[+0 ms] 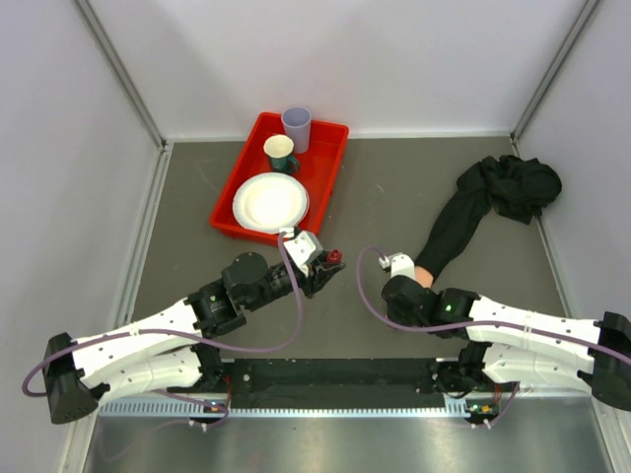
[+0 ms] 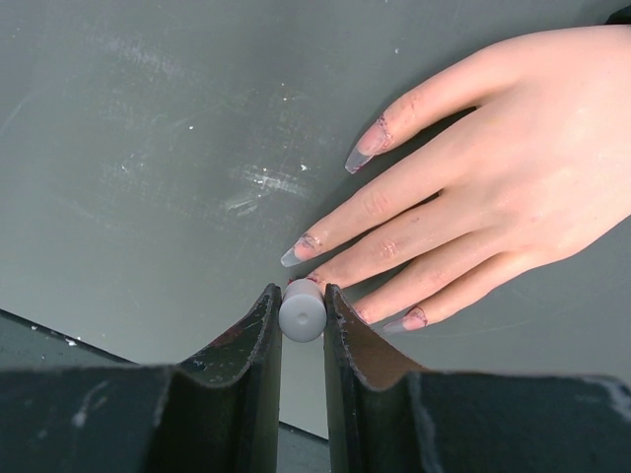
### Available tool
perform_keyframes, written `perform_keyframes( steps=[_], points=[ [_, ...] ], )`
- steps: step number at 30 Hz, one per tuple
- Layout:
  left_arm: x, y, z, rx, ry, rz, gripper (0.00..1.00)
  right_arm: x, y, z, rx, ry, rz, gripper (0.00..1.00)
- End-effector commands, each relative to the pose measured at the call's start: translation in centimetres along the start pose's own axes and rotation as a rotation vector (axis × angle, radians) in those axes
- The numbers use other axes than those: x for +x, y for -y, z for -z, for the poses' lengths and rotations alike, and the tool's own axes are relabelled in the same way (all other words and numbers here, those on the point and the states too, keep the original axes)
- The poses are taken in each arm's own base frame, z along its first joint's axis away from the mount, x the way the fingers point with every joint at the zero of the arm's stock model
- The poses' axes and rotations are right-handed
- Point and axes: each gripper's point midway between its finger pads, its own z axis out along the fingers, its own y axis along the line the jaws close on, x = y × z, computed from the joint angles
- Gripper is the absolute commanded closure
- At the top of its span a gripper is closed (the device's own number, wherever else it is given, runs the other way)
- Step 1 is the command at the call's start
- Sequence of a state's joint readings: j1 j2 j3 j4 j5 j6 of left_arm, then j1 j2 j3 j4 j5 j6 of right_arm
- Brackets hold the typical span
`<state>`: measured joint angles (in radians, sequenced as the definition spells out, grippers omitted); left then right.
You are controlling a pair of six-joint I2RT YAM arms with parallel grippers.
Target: Paint the nails
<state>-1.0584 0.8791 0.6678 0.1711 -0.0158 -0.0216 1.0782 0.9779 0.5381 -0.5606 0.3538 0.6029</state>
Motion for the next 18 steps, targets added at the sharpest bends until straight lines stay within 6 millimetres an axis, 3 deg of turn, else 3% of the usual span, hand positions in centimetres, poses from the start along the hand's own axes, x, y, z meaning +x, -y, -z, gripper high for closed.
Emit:
perform_keyframes(
  steps=[1, 18],
  points=[
    [-3.26, 0.26, 0.16, 0.013, 0.089, -0.014, 1.00, -1.51, -1.24, 0.34, -0.040, 0.047, -0.007, 1.00],
    [-3.12, 0.26, 0.19, 0.013, 0.086, -0.013, 1.00, -1.40, -1.25, 0.26, -0.043, 0.045, -0.007, 1.00]
  ],
)
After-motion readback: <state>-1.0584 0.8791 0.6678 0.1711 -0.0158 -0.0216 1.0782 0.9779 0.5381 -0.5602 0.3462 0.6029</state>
